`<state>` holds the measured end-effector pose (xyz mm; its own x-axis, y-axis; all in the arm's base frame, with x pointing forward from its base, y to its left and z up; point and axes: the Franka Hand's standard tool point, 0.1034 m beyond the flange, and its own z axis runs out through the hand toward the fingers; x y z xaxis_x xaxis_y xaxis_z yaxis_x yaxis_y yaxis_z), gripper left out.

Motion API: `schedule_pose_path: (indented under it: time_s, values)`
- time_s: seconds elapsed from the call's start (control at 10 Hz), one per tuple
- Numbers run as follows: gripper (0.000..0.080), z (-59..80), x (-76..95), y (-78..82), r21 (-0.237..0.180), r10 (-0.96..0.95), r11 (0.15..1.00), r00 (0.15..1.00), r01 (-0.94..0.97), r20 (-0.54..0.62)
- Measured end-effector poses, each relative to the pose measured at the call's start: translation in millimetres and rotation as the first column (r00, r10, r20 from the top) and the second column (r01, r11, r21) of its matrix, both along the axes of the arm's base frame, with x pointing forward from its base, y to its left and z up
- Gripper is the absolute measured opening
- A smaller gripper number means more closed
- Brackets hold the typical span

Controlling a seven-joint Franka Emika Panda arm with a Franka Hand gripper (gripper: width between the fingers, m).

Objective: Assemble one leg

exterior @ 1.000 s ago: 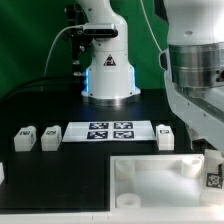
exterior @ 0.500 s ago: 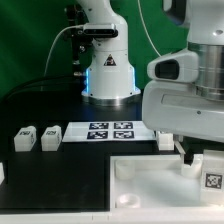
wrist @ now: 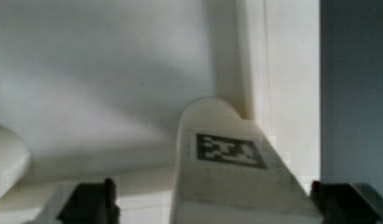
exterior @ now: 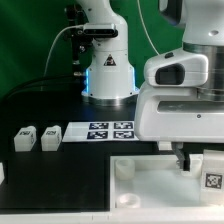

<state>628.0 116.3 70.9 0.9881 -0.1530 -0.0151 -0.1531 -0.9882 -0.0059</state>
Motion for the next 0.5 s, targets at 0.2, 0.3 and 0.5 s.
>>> schedule_pose_path:
  time_s: [0.2, 0.3, 0.5]
  values:
    - [0.0294, -0.1, -0.2, 0.8, -0.001, -0.235, 0.972, 0.972, 0.235, -0.002]
    - [0.0294, -0.1, -0.2, 0.9, -0.002, -0.332, 0.943, 0.943, 0.332, -0.003]
    - [0.0294, 2.0, 4.1, 7.5, -0.017, -0.647, 0.762, 0.761, 0.647, -0.034]
